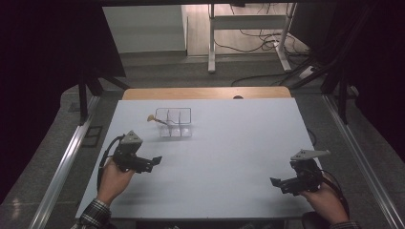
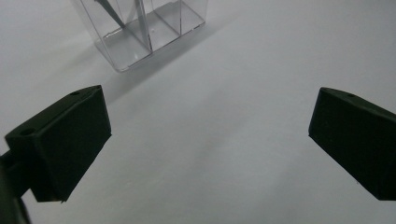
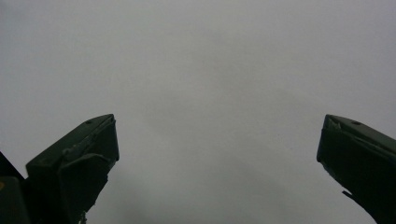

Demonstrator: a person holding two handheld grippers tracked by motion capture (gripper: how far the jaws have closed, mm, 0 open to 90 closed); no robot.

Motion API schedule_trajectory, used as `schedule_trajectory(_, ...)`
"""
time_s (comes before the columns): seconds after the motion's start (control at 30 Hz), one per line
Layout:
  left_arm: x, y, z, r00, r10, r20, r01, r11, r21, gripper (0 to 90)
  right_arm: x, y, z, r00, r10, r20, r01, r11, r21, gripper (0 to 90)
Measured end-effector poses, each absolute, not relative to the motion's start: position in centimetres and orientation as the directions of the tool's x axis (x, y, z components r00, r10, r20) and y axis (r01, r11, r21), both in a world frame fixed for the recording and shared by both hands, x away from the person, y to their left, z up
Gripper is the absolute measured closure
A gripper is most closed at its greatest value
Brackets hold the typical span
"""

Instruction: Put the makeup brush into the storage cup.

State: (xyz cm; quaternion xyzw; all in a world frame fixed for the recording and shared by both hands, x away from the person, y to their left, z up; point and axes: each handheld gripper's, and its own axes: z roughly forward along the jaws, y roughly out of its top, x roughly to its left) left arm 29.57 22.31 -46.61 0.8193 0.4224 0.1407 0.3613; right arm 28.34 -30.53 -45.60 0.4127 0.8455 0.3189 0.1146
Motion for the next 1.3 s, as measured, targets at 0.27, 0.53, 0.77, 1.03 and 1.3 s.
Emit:
schedule_trajectory(0.27, 28.2, 23.1, -46.4, 0.585, 0.807, -0.073, 0.589, -0.362, 0.722, 0.0, 28.3, -30.5, -45.6, -0.635, 0.769, 0.065, 0.623, 0.461, 0.632, 0.0)
schedule_trajectory(0.53, 27.0, 23.7, -46.5, 0.577, 0.813, -0.074, 0.602, -0.362, 0.712, 0.0, 28.4, -30.5, -45.6, -0.634, 0.770, 0.065, 0.625, 0.462, 0.630, 0.0)
schedule_trajectory(0.77, 26.0, 23.9, -46.5, 0.576, 0.815, -0.060, 0.602, -0.373, 0.706, 0.0, 28.4, -30.5, -45.6, -0.634, 0.770, 0.064, 0.625, 0.463, 0.628, 0.0)
schedule_trajectory(1.03, 25.0, 24.4, -46.5, 0.564, 0.824, -0.058, 0.607, -0.366, 0.706, 0.0, 28.4, -30.4, -45.7, -0.635, 0.770, 0.063, 0.625, 0.464, 0.627, 0.0)
schedule_trajectory(1.3, 23.7, 25.2, -46.6, 0.549, 0.834, -0.060, 0.616, -0.355, 0.703, 0.0, 28.4, -30.4, -45.7, -0.634, 0.771, 0.062, 0.626, 0.464, 0.626, 0.0)
